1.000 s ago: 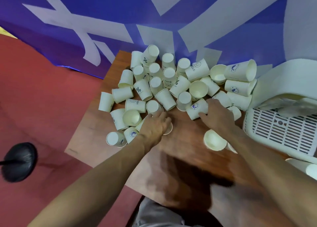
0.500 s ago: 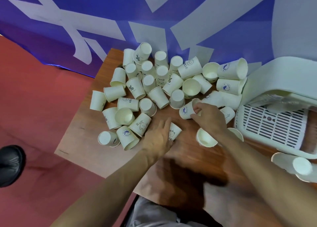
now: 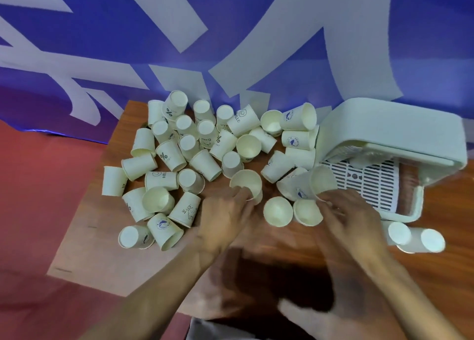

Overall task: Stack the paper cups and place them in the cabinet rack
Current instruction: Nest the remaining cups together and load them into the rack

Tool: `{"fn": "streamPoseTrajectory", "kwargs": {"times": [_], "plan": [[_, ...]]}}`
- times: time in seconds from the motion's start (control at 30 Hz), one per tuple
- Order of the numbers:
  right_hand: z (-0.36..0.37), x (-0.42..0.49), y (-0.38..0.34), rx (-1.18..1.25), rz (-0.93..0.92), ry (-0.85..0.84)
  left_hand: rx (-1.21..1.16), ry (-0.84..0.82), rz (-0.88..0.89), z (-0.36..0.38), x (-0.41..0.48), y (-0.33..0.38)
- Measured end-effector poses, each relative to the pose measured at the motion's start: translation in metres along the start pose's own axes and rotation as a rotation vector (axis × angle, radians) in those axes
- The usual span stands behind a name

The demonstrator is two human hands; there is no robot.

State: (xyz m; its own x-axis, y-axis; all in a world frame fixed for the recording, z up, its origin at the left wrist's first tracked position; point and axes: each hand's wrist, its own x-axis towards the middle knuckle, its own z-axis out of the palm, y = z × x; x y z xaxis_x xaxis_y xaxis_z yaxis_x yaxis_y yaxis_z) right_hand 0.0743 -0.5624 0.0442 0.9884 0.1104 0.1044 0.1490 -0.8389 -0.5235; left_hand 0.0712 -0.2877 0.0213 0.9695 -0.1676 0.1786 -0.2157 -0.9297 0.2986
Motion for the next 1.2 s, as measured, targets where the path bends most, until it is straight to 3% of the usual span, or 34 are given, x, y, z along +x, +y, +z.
{"fn": "streamPoseTrajectory", "kwargs": {"times": [0.13,0.4,0.6,0.87,1.07,1.2], "plan": [[-0.004,-0.023,0.015,-0.079,-0.094,-0.010,-0.122,0.065,0.094,0.000,0.001,0.029],[0.008,-0.036,0.028,-0.100,-0.128,-0.051,-0.085,-0.079,0.296,0.031,-0.004,0.045],[0.039,-0.041,0.040,-0.128,-0.048,-0.209,0.022,-0.312,0.313,0.058,-0.007,0.034],[0.064,-0.036,0.050,-0.033,0.042,-0.264,-0.046,-0.389,0.268,0.072,-0.001,0.038],[0.044,-0.024,0.037,-0.195,0.011,-0.345,-0.067,-0.351,0.261,0.071,-0.004,0.039],[0.034,0.000,0.004,-0.155,-0.043,-0.248,-0.093,-0.156,0.222,0.047,-0.004,0.022]]}}
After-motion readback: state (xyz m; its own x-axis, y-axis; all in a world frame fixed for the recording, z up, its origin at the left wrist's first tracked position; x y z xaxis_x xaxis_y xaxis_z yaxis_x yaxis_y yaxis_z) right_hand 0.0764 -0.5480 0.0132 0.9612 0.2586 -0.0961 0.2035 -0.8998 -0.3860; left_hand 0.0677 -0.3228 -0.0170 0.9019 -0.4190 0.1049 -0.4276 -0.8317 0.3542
